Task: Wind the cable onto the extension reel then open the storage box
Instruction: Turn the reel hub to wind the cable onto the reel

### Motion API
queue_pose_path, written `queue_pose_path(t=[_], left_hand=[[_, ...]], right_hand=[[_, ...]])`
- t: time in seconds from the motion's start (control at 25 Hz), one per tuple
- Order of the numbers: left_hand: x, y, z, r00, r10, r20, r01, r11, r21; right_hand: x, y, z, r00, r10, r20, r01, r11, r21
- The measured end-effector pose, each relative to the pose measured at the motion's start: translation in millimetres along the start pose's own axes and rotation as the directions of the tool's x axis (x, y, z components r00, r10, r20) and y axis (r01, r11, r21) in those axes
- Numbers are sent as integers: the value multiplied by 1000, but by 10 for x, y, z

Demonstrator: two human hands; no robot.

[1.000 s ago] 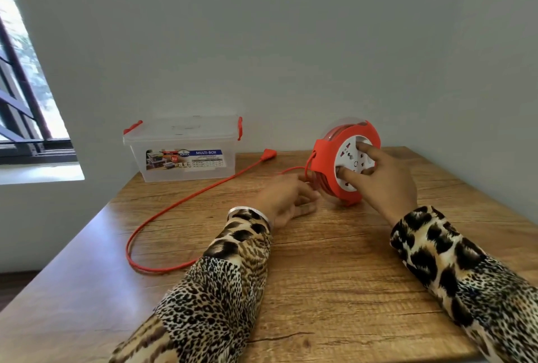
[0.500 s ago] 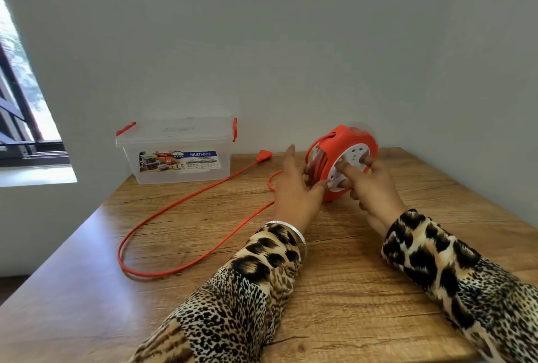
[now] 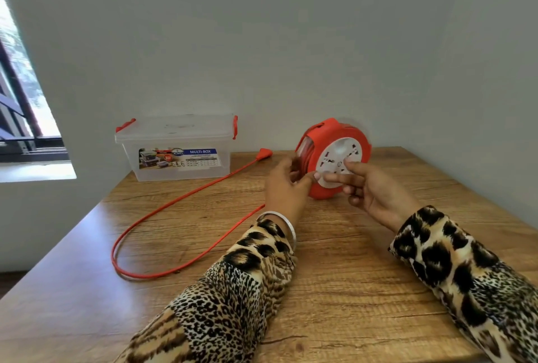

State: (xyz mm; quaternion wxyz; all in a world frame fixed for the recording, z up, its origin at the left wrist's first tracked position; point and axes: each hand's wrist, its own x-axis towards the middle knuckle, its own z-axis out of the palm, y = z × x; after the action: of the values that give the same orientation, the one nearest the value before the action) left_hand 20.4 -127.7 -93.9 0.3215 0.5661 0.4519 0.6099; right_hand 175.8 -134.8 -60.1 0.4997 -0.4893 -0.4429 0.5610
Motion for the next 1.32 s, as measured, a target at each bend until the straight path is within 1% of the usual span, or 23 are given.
queue_pose_path(t=[0.04, 0.08, 0.12, 0.16, 0.2, 0.24, 0.28, 0.32, 0.44, 0.48, 0.56, 0.64, 0.76, 0.88, 0.96, 1.0, 1.04, 1.12, 1.16, 1.24, 1.32], left_hand=[[41, -19, -39, 1000, -17, 0, 17, 999, -35], [65, -12, -70, 1000, -31, 2, 31, 997, -70], [89, -3, -96, 999, -46, 7, 47, 993, -106], [108, 18, -118, 998, -56, 17, 58, 987, -150], [120, 43, -138, 998, -52, 29, 56, 980, -192], [135, 61, -160, 998, -39, 42, 47, 977, -210], [153, 62, -182, 998, -30, 56, 41, 977, -210], [163, 67, -208, 997, -32, 72, 46, 979, -197], [140, 136, -282, 993, -50, 103, 61, 993, -105], [110, 186, -295, 991, -56, 118, 66, 994, -86], [92, 214, -299, 991, -38, 129, 44, 998, -46], [86, 235, -301, 990, -21, 137, 24, 999, -23], [87, 264, -288, 993, -10, 120, 11, 1000, -2], [119, 231, -267, 994, 13, 111, -13, 1000, 0], [122, 209, -261, 994, 36, 104, -36, 999, 6], [110, 216, -260, 994, 40, 98, -41, 999, 5], [96, 218, -248, 995, 37, 94, -37, 999, 3], [71, 206, -222, 995, 26, 101, -29, 999, 31], [60, 189, -210, 994, 17, 107, -22, 999, 45], [50, 160, -182, 996, 25, 82, -28, 999, 41], [43, 161, -165, 998, 26, 52, -28, 999, 42]], right_hand=[[-2, 8, -23, 996, -79, -46, 73, 990, -122], [3, 26, -54, 969, -228, -92, 190, 932, -309], [14, 47, -82, 896, -434, -92, 322, 778, -539], [26, 64, -99, 783, -622, 12, 434, 532, -727], [30, 65, -90, 651, -738, 176, 516, 261, -816], [31, 59, -70, 546, -768, 335, 561, 38, -827], [38, 57, -47, 486, -747, 454, 572, -120, -811], [44, 59, -21, 464, -710, 530, 563, -226, -795], [132, 128, 8, 495, -606, 623, 463, -423, -779], [158, 147, 4, 494, -592, 637, 429, -471, -771], [172, 139, 3, 473, -595, 650, 373, -533, -759], [145, 117, 27, 448, -606, 658, 334, -569, -751], [112, 125, 30, 413, -642, 646, 290, -580, -761], [122, 152, 14, 409, -684, 604, 248, -554, -795], [131, 172, 23, 427, -707, 564, 222, -523, -823], [135, 179, 30, 447, -724, 525, 221, -480, -849], [125, 181, 36, 475, -749, 462, 231, -401, -887], [102, 182, 54, 515, -797, 315, 281, -190, -941], [93, 195, 62, 531, -806, 262, 303, -108, -947], [81, 210, 63, 587, -786, 193, 320, 6, -948], [94, 220, 62, 665, -739, 108, 320, 151, -935]])
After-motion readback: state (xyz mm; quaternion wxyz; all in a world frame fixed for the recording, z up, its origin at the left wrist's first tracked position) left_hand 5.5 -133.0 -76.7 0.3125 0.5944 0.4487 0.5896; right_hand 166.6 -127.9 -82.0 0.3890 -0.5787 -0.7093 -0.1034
